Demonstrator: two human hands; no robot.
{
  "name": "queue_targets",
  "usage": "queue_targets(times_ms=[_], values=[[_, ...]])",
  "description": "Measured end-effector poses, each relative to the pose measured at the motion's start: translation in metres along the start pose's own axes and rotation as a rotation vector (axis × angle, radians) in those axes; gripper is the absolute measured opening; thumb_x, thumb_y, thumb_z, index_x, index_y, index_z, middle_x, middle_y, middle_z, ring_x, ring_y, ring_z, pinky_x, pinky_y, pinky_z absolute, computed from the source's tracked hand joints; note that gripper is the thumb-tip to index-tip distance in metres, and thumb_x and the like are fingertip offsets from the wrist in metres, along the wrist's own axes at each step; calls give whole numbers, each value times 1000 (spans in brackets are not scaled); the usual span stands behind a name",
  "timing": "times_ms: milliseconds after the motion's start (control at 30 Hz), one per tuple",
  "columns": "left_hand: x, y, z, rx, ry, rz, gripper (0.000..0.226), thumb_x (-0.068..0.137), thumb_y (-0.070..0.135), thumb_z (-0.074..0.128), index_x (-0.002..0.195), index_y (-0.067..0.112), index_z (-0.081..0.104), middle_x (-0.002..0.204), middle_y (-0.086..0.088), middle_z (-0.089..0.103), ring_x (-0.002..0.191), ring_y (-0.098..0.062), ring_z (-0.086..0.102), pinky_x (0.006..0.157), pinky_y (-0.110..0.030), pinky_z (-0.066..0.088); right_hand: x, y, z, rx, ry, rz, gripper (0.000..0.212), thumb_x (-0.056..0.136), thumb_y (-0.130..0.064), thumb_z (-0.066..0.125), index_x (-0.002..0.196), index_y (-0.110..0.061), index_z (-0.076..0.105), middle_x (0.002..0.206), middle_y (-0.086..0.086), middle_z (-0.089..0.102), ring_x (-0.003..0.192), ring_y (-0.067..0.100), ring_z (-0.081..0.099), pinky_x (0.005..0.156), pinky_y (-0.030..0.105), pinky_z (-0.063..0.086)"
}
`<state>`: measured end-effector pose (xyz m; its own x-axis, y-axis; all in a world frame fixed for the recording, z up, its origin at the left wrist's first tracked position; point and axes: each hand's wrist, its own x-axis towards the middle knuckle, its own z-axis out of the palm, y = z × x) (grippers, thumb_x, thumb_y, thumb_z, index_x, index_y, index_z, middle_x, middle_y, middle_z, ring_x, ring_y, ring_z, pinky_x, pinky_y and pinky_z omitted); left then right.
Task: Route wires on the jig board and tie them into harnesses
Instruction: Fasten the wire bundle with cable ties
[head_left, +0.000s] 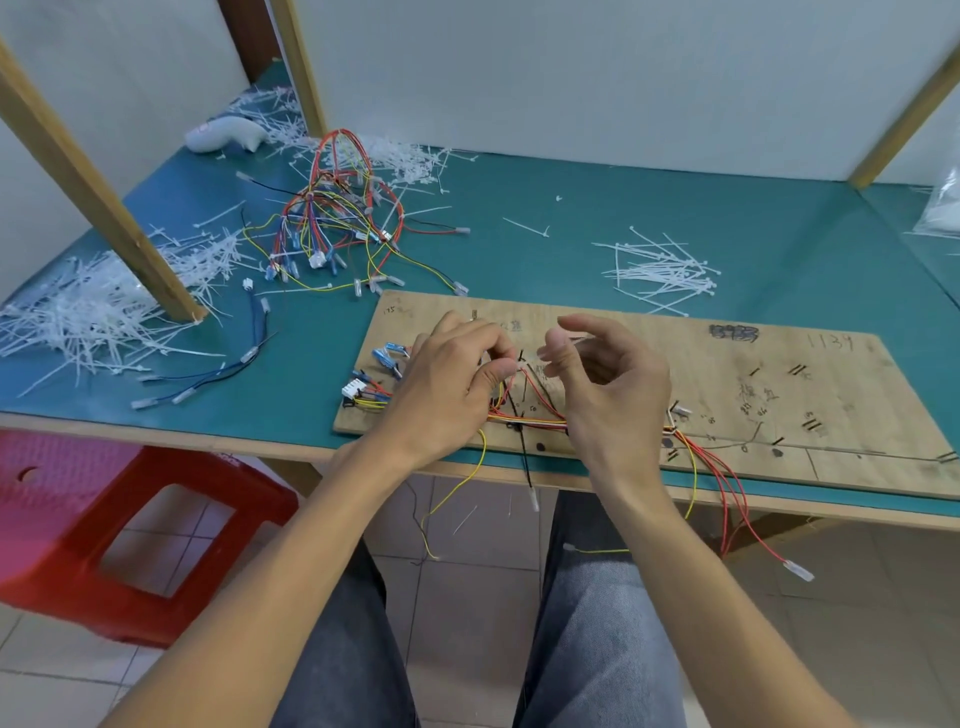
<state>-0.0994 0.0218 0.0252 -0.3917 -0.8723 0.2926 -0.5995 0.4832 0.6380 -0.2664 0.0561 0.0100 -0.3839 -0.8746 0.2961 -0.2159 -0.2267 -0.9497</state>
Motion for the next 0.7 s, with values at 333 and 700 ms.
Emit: queue_targets(times_ms=[333, 700], values=[[-6, -25, -5, 268, 121, -52, 8, 90, 31, 79, 91, 29, 71, 110, 20, 68, 120, -18, 40, 90, -35, 26, 4, 25, -8, -442, 177, -203, 7, 100, -28, 72, 103, -22, 74, 79, -8, 73, 74, 12, 68, 79, 40, 53], [-6, -28, -2, 350, 6, -88, 9, 83, 34, 84, 91, 33, 82, 108, 19, 66, 117, -19, 38, 91, -39, 30, -8, 27, 8, -590, 43, -184, 11, 94, -35, 78, 98, -25, 81, 83, -23, 51, 83, 16, 68, 86, 53, 54]])
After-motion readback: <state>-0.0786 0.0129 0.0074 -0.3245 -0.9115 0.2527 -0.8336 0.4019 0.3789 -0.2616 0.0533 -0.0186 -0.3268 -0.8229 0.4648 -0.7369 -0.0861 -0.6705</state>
